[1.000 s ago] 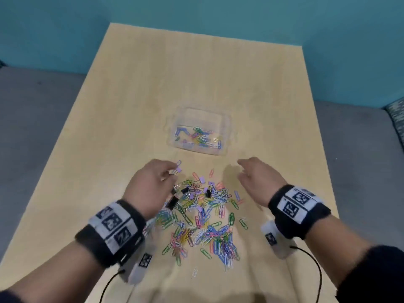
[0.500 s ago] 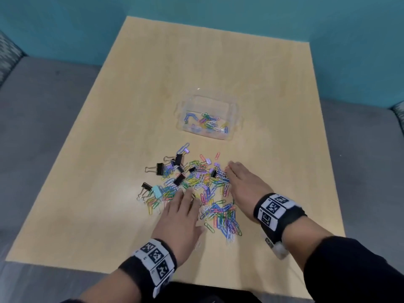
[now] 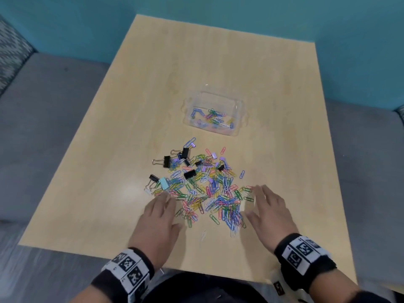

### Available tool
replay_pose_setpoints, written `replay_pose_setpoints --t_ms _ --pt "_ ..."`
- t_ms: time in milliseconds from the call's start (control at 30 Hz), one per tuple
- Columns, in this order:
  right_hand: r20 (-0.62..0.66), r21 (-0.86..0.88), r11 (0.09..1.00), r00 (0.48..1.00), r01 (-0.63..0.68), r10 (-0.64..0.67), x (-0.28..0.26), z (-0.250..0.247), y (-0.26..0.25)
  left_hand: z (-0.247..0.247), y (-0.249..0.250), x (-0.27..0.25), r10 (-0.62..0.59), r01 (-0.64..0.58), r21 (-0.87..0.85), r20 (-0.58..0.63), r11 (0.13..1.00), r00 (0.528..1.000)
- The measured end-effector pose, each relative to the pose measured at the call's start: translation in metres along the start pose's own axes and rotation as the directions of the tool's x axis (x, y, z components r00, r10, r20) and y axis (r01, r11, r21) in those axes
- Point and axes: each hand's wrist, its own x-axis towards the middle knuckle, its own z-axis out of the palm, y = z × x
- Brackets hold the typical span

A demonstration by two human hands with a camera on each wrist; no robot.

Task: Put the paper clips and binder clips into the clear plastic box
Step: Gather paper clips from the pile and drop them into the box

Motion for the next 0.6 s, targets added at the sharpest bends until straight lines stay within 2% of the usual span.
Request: replay_pose_setpoints --t_ms 67,233,300,367,433,600 --pt "0.015 -0.053 0.998 0.999 0.029 -0.028 -0.002 0.008 -0.016 0.001 0.012 0.006 0.017 -0.017 -0.002 0.032 1.000 0.999" --pt "0.073 -0.052 0.974 0.974 0.219 -0.215 -0.010 0.025 -0.052 0.005 0.035 0.016 0.026 -0.025 -0.015 0.024 1.000 0.999" --pt "0.029 -0.004 0.986 0.986 0.166 -0.166 -0.014 0.022 -0.044 0.004 0.034 0.017 -0.035 0.035 -0.049 0.013 0.998 0.999" --pt "-0.002 0.022 0.998 0.999 0.053 -0.053 -0.019 0.019 -0.032 0.003 0.030 0.018 -0.092 0.094 -0.051 0.041 0.994 0.995" --pt "0.034 0.001 1.000 0.999 0.003 -0.003 -0.022 0.018 -0.029 0.002 0.029 0.021 -0.107 0.110 -0.035 0.068 0.993 0.992" --pt "0.065 0.013 0.996 0.994 0.092 -0.093 -0.002 0.023 -0.058 0.003 0.038 0.039 -0.040 0.040 0.004 0.088 0.999 0.995"
